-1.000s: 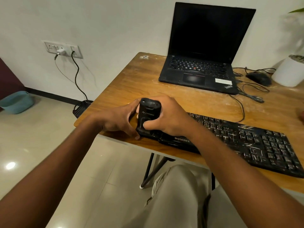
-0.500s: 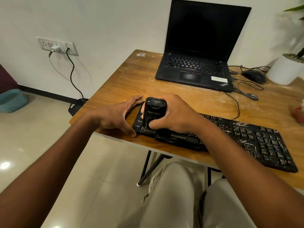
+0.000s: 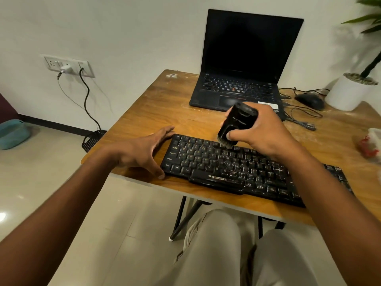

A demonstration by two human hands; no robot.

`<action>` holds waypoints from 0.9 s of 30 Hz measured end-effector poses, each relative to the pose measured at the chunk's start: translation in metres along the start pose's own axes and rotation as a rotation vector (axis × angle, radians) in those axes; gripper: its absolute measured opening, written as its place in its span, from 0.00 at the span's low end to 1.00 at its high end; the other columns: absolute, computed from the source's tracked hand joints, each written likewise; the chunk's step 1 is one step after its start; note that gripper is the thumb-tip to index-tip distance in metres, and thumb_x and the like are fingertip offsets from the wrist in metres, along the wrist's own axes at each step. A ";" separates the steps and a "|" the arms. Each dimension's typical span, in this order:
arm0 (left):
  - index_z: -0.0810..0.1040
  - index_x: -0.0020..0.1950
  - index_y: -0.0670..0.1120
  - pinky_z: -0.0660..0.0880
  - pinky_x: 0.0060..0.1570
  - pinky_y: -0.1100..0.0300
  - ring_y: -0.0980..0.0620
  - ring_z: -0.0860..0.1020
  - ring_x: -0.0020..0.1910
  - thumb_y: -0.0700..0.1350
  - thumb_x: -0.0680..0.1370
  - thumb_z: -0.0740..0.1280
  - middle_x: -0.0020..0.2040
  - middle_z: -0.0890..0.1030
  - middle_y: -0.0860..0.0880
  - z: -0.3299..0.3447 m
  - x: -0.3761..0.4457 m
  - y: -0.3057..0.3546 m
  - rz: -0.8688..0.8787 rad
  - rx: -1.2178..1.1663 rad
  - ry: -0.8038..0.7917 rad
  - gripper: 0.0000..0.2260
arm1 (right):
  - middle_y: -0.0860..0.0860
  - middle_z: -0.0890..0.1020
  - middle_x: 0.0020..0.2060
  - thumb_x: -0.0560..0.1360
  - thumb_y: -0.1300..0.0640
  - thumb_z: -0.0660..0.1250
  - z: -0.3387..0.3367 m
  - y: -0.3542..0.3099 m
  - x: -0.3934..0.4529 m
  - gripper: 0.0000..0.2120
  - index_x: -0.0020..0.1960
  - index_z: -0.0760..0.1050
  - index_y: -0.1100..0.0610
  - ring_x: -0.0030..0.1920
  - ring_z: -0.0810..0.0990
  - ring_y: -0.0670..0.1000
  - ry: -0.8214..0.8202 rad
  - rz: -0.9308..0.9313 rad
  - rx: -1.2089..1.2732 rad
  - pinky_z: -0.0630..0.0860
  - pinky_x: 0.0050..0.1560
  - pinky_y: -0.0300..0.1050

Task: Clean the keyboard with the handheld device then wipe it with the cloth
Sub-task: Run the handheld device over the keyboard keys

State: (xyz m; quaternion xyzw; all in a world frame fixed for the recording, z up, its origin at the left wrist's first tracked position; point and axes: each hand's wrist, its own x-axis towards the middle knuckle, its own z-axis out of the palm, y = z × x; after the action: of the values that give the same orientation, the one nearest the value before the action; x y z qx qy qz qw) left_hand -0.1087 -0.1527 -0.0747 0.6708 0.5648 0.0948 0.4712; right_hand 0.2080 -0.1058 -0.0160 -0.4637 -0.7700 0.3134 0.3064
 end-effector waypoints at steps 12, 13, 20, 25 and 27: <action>0.39 0.80 0.68 0.66 0.66 0.58 0.54 0.66 0.67 0.42 0.60 0.86 0.79 0.59 0.54 0.014 0.015 0.024 -0.008 0.141 0.055 0.68 | 0.49 0.82 0.45 0.65 0.61 0.80 0.035 0.009 0.029 0.20 0.51 0.76 0.49 0.45 0.83 0.50 -0.121 0.000 -0.033 0.81 0.42 0.47; 0.39 0.80 0.69 0.67 0.67 0.57 0.53 0.66 0.68 0.43 0.60 0.86 0.80 0.59 0.54 0.014 0.015 0.023 -0.005 0.147 0.057 0.68 | 0.48 0.82 0.45 0.65 0.61 0.80 0.032 0.011 0.029 0.20 0.51 0.76 0.48 0.45 0.82 0.51 -0.137 0.001 -0.071 0.81 0.42 0.48; 0.39 0.80 0.68 0.65 0.69 0.56 0.54 0.64 0.70 0.45 0.60 0.86 0.80 0.58 0.55 0.012 0.017 0.022 0.012 0.161 0.044 0.68 | 0.47 0.83 0.46 0.65 0.60 0.81 -0.016 0.018 0.020 0.20 0.52 0.77 0.48 0.47 0.82 0.51 -0.280 0.068 -0.272 0.80 0.46 0.48; 0.39 0.79 0.71 0.63 0.76 0.45 0.50 0.63 0.73 0.48 0.58 0.87 0.79 0.59 0.56 0.011 0.018 0.024 -0.008 0.206 0.049 0.68 | 0.47 0.82 0.42 0.64 0.62 0.80 -0.009 0.011 0.022 0.19 0.46 0.75 0.46 0.43 0.82 0.49 -0.140 0.012 -0.186 0.77 0.40 0.44; 0.39 0.78 0.72 0.63 0.76 0.45 0.50 0.62 0.74 0.49 0.57 0.87 0.78 0.60 0.57 0.011 0.018 0.026 -0.014 0.213 0.043 0.68 | 0.47 0.82 0.43 0.65 0.62 0.80 0.007 0.005 0.023 0.19 0.48 0.75 0.47 0.43 0.81 0.47 -0.094 -0.008 -0.104 0.76 0.37 0.39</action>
State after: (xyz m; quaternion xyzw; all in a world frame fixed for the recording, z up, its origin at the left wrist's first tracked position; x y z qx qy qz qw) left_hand -0.0781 -0.1414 -0.0686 0.7109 0.5865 0.0451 0.3855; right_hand 0.1966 -0.0843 -0.0203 -0.4605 -0.8007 0.2930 0.2467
